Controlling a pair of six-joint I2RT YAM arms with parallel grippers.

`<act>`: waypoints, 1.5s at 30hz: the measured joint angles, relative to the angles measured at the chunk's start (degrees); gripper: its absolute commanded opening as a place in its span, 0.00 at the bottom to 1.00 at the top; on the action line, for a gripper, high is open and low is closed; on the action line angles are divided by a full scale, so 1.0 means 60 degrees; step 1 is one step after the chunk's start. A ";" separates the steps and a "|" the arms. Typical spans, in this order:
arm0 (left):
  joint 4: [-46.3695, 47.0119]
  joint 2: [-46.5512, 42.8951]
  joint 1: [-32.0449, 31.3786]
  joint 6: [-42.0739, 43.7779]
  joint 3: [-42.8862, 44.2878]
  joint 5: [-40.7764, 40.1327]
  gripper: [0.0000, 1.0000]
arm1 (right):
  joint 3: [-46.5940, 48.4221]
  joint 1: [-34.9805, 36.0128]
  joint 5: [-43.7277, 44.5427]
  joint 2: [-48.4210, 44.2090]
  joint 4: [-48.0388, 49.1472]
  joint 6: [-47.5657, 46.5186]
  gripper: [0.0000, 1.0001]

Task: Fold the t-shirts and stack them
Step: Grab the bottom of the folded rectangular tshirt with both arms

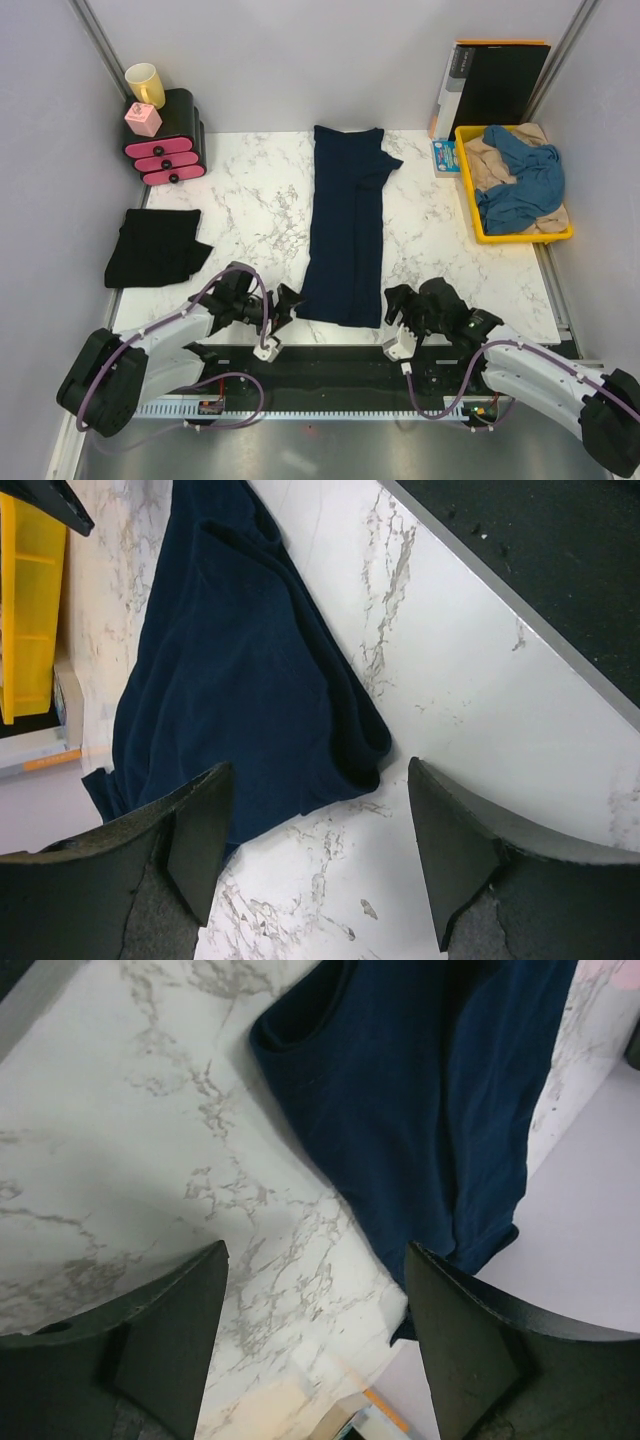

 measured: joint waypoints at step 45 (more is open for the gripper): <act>0.0929 0.2317 -0.0120 0.0215 0.0535 0.0364 0.02 | -0.0138 0.3180 0.0925 0.3457 0.4619 0.3111 0.00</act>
